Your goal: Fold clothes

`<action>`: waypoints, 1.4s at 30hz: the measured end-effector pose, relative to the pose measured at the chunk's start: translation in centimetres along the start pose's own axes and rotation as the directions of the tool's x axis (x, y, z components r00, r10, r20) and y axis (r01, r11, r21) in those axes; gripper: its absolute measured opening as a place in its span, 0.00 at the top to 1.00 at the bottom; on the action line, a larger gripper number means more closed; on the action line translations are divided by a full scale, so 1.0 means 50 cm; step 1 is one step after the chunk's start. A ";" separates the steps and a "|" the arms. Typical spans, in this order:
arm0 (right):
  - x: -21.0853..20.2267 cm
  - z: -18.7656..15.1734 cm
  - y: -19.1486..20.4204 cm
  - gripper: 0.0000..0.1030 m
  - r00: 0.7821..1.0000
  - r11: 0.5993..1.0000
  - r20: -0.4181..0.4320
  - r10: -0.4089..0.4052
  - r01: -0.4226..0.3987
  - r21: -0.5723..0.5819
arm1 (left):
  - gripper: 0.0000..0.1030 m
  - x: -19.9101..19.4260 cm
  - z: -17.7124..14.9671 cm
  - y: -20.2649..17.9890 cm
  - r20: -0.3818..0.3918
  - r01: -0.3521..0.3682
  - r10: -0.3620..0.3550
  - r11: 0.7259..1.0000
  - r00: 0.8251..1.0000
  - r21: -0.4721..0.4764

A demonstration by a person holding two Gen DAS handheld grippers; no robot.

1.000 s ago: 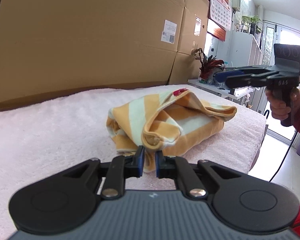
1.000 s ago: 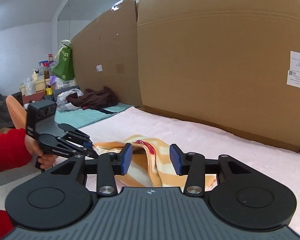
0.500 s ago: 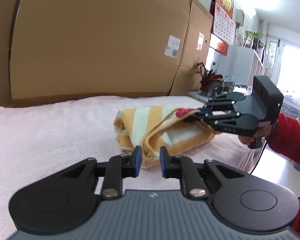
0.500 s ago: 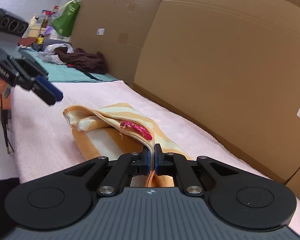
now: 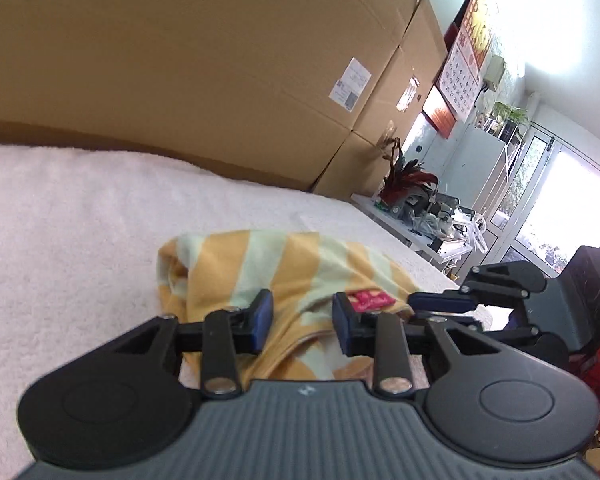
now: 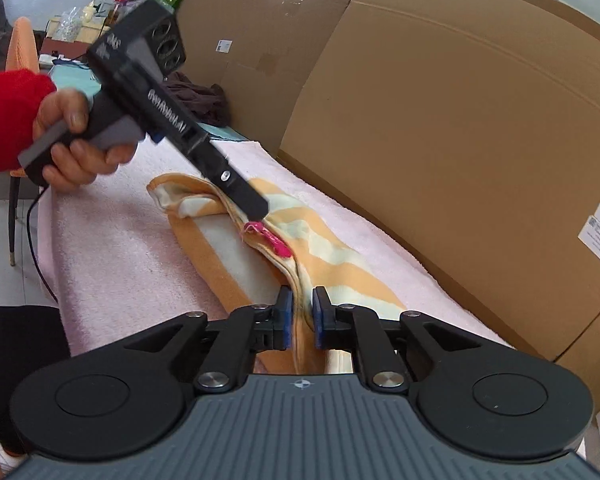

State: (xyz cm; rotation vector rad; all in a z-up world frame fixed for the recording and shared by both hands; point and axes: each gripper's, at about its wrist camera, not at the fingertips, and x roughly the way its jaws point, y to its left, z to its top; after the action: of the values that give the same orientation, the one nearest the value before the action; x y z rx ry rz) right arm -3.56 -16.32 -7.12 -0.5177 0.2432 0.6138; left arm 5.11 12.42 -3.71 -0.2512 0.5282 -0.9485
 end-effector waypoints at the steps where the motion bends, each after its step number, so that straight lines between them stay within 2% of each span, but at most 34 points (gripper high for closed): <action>1: -0.023 -0.002 -0.007 0.88 1.000 0.998 0.010 0.022 -0.022 0.053 | 0.68 -0.013 -0.004 -0.003 0.003 0.012 -0.012 1.000 1.000 0.007; 3: -0.036 -0.005 -0.027 0.87 0.999 0.980 0.027 0.038 -0.043 0.195 | 0.66 -0.019 -0.013 -0.007 -0.016 -0.001 0.001 1.000 1.000 0.017; 6: -0.015 -0.007 -0.064 0.79 0.999 0.896 0.046 0.028 -0.045 0.441 | 0.66 -0.021 -0.024 -0.011 -0.018 -0.010 0.010 1.000 1.000 0.020; 8: 0.000 -0.008 -0.089 0.78 0.998 0.806 0.057 0.019 -0.049 0.590 | 0.66 -0.018 -0.025 -0.009 -0.015 -0.015 0.015 1.000 1.000 -0.002; 11: 0.022 -0.011 -0.125 0.78 0.998 0.628 0.067 0.004 -0.055 0.776 | 0.66 -0.023 -0.027 -0.014 -0.007 -0.015 0.015 1.000 1.000 0.002; 12: 0.041 -0.024 -0.126 0.80 0.999 0.575 0.049 0.012 -0.047 0.816 | 0.66 -0.024 -0.028 -0.015 -0.004 -0.015 0.015 1.000 1.000 0.004; 13: 0.052 -0.039 -0.132 0.92 1.000 0.543 0.009 0.003 -0.009 0.840 | 0.66 -0.026 -0.028 -0.017 -0.001 -0.015 0.015 1.000 1.000 0.006; 14: 0.062 -0.055 -0.138 1.00 1.000 0.511 -0.027 -0.006 0.026 0.859 | 0.66 -0.027 -0.029 -0.018 0.002 -0.015 0.015 1.000 1.000 0.008; 17: 0.041 -0.075 -0.141 1.00 1.000 0.477 -0.016 -0.001 0.015 0.879 | 0.66 -0.032 -0.032 -0.023 0.011 -0.015 0.015 1.000 1.000 0.013; 18: 0.033 -0.065 -0.140 1.00 1.000 0.482 -0.010 0.000 0.008 0.876 | 0.66 -0.034 -0.033 -0.024 0.014 -0.015 0.015 1.000 1.000 0.015; 19: 0.025 -0.054 -0.139 0.92 1.000 0.487 -0.001 0.000 0.001 0.873 | 0.66 -0.036 -0.033 -0.026 0.016 -0.015 0.015 1.000 1.000 0.017; 22: 0.027 -0.015 -0.142 0.89 0.998 0.496 0.053 -0.037 -0.028 0.868 | 0.66 -0.048 -0.004 -0.039 0.062 -0.005 0.003 0.999 0.998 0.036; 24: 0.058 0.001 -0.142 0.89 0.997 0.486 0.016 -0.077 0.024 0.874 | 0.62 -0.046 0.020 -0.039 0.121 0.001 -0.002 1.000 0.993 0.002; 25: 0.073 0.009 -0.142 0.89 0.995 0.481 -0.003 -0.096 0.049 0.875 | 0.53 -0.045 0.032 -0.039 0.151 0.005 -0.003 1.000 0.989 -0.016; 26: 0.089 0.016 -0.142 0.89 0.993 0.476 -0.024 -0.116 0.077 0.876 | 0.47 -0.035 0.039 -0.032 0.166 -0.019 0.027 0.999 0.986 -0.045; 27: 0.109 0.020 -0.137 0.89 0.989 0.481 -0.058 -0.135 0.117 0.869 | 0.47 -0.023 0.045 -0.026 0.180 -0.047 0.060 0.996 0.982 -0.075; 30: 0.157 0.029 -0.116 0.86 0.969 0.563 -0.163 -0.188 0.242 0.790 | 0.56 0.028 0.038 0.000 0.093 -0.121 0.134 0.985 0.987 -0.126; 31: 0.152 0.021 -0.108 0.86 0.966 0.594 -0.176 -0.192 0.257 0.762 | 0.59 0.040 0.027 0.000 0.055 -0.154 0.160 0.982 0.986 -0.105; 33: 0.142 0.006 -0.094 0.86 0.959 0.654 -0.202 -0.202 0.285 0.701 | 0.59 0.041 0.008 -0.011 0.026 -0.162 0.164 0.985 0.986 -0.058; 34: 0.136 -0.002 -0.087 0.86 0.955 0.679 -0.213 -0.207 0.297 0.671 | 0.56 0.036 0.006 -0.018 0.023 -0.153 0.155 0.987 0.988 -0.047; 35: 0.126 -0.015 -0.085 0.87 0.954 0.683 -0.211 -0.213 0.300 0.666 | 0.54 0.034 0.003 -0.024 0.017 -0.154 0.155 0.988 0.988 -0.025; 39: 0.094 -0.032 -0.112 0.86 0.964 0.608 -0.179 -0.197 0.263 0.749 | 0.49 0.015 -0.013 -0.048 0.027 -0.184 0.183 0.981 0.983 0.061; 40: 0.083 -0.030 -0.098 0.82 0.968 0.625 -0.157 -0.196 0.247 0.741 | 0.48 0.006 -0.017 -0.051 0.035 -0.185 0.183 0.981 0.983 0.066; 42: 0.061 -0.026 -0.072 0.81 0.974 0.658 -0.114 -0.194 0.215 0.722 | 0.46 -0.001 -0.025 -0.049 0.039 -0.183 0.181 0.981 0.983 0.058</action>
State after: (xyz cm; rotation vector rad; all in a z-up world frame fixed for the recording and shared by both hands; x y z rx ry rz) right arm 0.93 -18.02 -7.92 0.2384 0.4256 0.2394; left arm 2.69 11.11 -3.71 -0.1600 0.4821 -0.7797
